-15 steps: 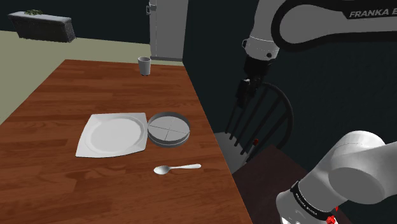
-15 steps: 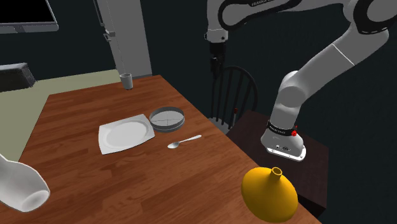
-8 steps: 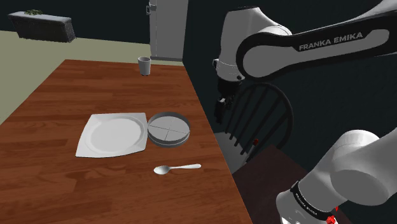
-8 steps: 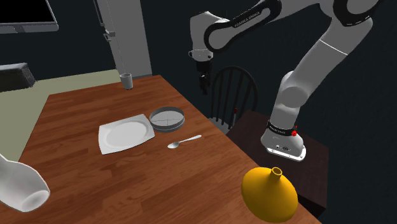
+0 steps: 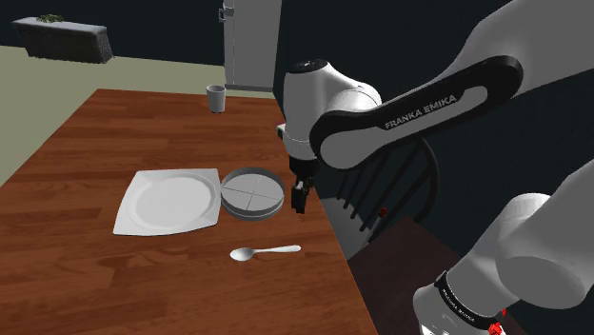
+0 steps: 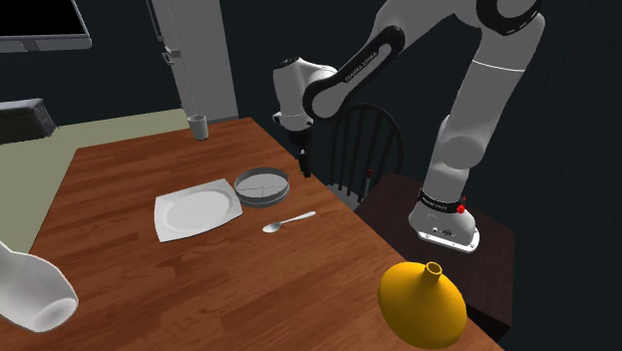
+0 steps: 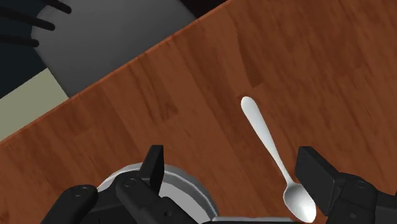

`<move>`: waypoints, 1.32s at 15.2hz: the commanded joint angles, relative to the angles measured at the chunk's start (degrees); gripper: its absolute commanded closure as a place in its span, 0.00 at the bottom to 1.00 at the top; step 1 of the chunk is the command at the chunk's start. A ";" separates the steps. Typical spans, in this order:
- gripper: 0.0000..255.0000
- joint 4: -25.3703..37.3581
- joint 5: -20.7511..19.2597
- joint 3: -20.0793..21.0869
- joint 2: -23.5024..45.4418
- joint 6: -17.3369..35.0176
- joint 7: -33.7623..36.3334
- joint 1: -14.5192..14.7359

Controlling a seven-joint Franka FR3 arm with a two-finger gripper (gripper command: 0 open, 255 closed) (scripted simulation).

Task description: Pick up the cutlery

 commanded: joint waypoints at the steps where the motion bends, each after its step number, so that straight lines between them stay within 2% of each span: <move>1: 0.00 0.83 -2.35 1.16 3.87 2.21 0.40 0.65; 6: 0.00 4.34 -9.94 3.07 14.54 6.47 2.92 3.05; 10: 0.00 7.86 -16.68 3.21 23.08 8.71 5.15 6.07; 18: 0.00 8.52 -21.02 1.18 28.90 12.90 8.52 7.57; 20: 0.00 8.51 -21.01 1.17 28.90 12.91 8.51 7.59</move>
